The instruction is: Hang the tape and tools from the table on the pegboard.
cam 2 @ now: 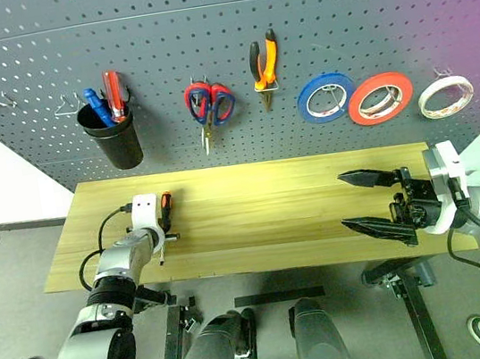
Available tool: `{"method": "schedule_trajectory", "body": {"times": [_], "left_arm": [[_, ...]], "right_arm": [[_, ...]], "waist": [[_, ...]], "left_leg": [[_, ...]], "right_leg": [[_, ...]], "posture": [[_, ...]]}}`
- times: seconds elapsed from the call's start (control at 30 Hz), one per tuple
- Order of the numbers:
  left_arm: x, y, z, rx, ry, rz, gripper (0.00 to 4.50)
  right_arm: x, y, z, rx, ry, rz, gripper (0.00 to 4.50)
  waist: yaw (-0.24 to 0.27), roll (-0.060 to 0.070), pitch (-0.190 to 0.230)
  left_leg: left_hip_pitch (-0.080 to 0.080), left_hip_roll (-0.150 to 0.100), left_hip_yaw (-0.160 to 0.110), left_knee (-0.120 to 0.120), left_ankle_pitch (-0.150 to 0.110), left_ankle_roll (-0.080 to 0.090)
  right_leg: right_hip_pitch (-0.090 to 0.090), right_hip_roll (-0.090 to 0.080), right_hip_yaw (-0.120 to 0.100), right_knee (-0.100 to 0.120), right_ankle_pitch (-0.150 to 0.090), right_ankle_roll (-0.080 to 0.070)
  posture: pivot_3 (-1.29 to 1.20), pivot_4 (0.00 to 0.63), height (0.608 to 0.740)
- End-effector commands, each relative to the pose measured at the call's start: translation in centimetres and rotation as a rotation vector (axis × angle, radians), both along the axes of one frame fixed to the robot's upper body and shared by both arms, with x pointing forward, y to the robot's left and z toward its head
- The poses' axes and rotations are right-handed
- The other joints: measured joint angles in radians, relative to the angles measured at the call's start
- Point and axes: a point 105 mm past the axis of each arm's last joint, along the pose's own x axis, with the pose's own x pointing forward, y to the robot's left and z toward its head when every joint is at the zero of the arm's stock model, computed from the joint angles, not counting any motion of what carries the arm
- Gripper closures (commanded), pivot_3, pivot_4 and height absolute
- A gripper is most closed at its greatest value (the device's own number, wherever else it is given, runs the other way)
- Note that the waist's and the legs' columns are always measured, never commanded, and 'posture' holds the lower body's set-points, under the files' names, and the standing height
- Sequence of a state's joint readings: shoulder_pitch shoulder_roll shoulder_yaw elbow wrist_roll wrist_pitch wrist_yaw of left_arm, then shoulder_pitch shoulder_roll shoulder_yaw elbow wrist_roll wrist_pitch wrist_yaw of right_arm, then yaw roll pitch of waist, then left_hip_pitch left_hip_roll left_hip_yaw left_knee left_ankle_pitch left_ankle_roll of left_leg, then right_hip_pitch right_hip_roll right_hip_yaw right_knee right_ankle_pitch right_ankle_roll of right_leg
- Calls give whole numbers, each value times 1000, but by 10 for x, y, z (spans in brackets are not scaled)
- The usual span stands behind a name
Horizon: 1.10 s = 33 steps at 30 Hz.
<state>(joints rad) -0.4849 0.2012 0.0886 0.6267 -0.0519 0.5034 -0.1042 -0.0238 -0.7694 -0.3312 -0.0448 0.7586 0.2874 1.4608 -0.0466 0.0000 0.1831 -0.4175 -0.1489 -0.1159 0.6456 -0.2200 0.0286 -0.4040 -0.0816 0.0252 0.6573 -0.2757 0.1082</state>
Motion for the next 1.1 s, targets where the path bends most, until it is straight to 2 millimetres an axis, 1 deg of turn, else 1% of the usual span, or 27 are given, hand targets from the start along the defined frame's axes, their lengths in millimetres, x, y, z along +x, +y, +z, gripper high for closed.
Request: {"method": "schedule_trajectory", "body": {"times": [0.03,0.1,0.17,0.23,0.33,0.43,0.47,0.53,0.57,0.63,0.73,0.77,0.87,0.93,1.03,1.1], "left_arm": [[9,-2,36,65,-211,-27,3960],[3,-9,40,90,-248,-83,3960],[-6,-20,43,110,-285,-167,3960],[-18,-29,39,179,-281,-285,3960],[-34,-30,26,235,-232,-387,3960],[-40,-33,40,341,-336,-506,3960],[-40,-34,48,394,-391,-532,3960],[-44,-40,61,370,-469,-582,3960],[-46,-41,68,399,-516,-605,3960],[-51,-48,81,392,-598,-653,3960],[-60,-55,109,453,-778,-716,3960],[-62,-57,115,466,-814,-729,3960],[-64,-60,136,478,-909,-716,3960],[-60,-61,149,467,-950,-691,3960],[-49,-68,195,448,-1073,-647,3960],[-45,-71,215,443,-1123,-631,3960]], "right_arm": [[1,-3,12,-9,-48,1,0],[1,-3,12,-8,-47,3,0],[1,-4,12,-7,-45,1,0],[1,-5,11,-8,-44,-1,0],[2,-5,11,-6,-45,-2,0],[2,-6,18,29,-54,7,0],[2,-6,18,32,-52,13,0],[-1,-6,15,37,-40,28,0],[-1,-6,15,39,-37,30,0],[-2,-6,13,41,-32,37,0],[-1,-6,11,46,-28,33,0],[0,-6,11,47,-28,32,0],[1,-7,9,42,-22,30,0],[1,-8,8,39,-19,28,0],[3,-9,8,39,-20,27,0],[4,-9,8,38,-21,27,0]], "waist": [[0,0,0],[1,0,0],[2,0,0],[2,0,0],[2,0,0],[2,0,0],[3,1,0],[7,1,0],[9,1,0],[9,2,0],[6,2,-1],[4,2,-1],[5,3,-1],[5,4,-2],[11,4,-2],[12,4,-2]], "left_leg": [[0,0,0,0,0,0],[-1,0,0,0,0,0],[-1,0,0,0,0,0],[-1,0,0,0,0,0],[-1,0,0,-1,0,1],[-1,0,0,-1,0,1],[-1,0,0,-2,0,1],[-1,0,0,-2,0,1],[-1,0,0,-2,0,1],[-1,0,0,-2,-1,1],[-1,0,1,-2,-2,3],[-1,0,1,-3,-2,3],[-2,0,2,-4,-2,3],[-2,0,2,-4,-2,3],[-2,0,2,-3,-2,3],[-2,0,1,-1,-2,3]], "right_leg": [[0,0,0,0,0,0],[-1,0,0,0,0,0],[-1,0,0,0,0,0],[0,0,1,-1,0,0],[-1,0,1,-1,0,0],[-1,0,1,-1,0,-1],[-1,0,1,-1,0,-1],[-1,-1,1,-1,0,-1],[-1,-1,1,-2,0,-1],[-2,-1,1,-4,0,-1],[-2,-1,1,-7,0,-1],[-2,-1,1,-8,0,0],[-2,-1,1,-7,0,0],[-2,-1,1,-7,0,0],[-1,-1,1,-7,0,0],[-2,-1,0,-7,1,1]], "posture": [[-186,165,740],[-186,166,740],[-182,168,740],[-179,167,740],[-177,165,740],[-173,165,740],[-173,165,740],[-168,161,740],[-168,161,740],[-165,156,740],[-164,151,740],[-163,149,740],[-160,145,740],[-157,140,740],[-154,135,740],[-152,129,740]]}}
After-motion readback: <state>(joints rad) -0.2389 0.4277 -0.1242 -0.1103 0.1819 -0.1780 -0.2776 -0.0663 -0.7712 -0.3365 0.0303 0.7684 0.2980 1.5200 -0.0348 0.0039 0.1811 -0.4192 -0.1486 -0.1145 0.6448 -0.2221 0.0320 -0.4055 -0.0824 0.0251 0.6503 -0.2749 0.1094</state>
